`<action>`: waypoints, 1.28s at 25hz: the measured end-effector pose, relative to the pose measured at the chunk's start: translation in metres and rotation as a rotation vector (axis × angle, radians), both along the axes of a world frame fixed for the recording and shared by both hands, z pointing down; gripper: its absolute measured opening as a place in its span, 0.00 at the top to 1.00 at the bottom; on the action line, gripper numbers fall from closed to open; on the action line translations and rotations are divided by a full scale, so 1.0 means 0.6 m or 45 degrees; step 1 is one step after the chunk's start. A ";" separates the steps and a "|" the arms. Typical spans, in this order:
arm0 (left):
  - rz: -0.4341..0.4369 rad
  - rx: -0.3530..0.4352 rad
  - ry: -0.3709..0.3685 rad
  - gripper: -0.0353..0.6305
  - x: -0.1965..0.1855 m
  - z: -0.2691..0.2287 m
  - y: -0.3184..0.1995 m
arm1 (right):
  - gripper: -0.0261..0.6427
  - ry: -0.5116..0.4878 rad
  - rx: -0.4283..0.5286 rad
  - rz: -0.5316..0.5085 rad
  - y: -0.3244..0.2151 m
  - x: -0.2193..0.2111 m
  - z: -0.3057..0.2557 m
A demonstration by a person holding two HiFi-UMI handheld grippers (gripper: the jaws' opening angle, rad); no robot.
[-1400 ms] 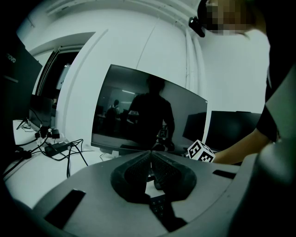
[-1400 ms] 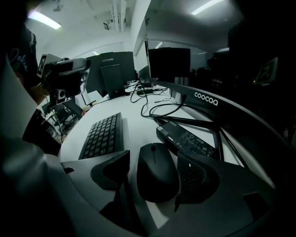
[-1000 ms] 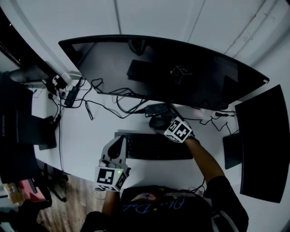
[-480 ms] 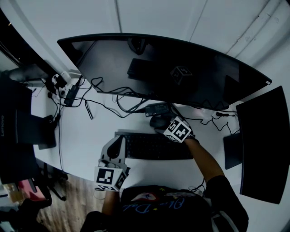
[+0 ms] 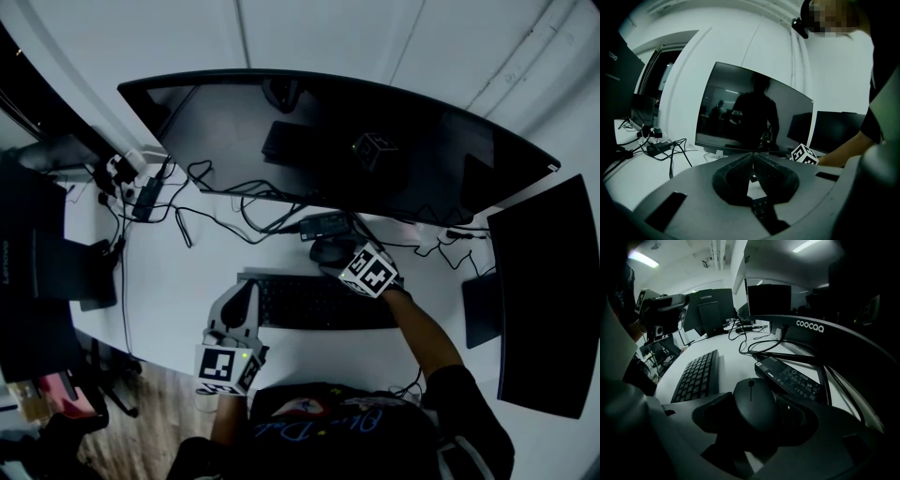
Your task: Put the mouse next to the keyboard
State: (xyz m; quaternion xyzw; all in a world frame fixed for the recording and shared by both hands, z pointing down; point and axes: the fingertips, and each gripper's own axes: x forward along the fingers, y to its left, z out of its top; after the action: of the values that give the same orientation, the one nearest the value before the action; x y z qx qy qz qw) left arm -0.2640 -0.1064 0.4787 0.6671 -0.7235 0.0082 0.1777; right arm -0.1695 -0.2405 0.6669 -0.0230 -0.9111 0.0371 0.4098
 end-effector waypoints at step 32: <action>0.178 0.084 -0.024 0.94 0.010 -0.021 0.010 | 0.54 -0.195 0.084 0.320 0.039 0.055 -0.164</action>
State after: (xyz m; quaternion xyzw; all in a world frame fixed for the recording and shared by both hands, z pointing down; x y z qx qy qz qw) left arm -0.2582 -0.1002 0.4659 0.7213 -0.6767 0.0031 0.1479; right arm -0.1362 -0.2172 0.5687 0.1020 -0.9361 0.0563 0.3318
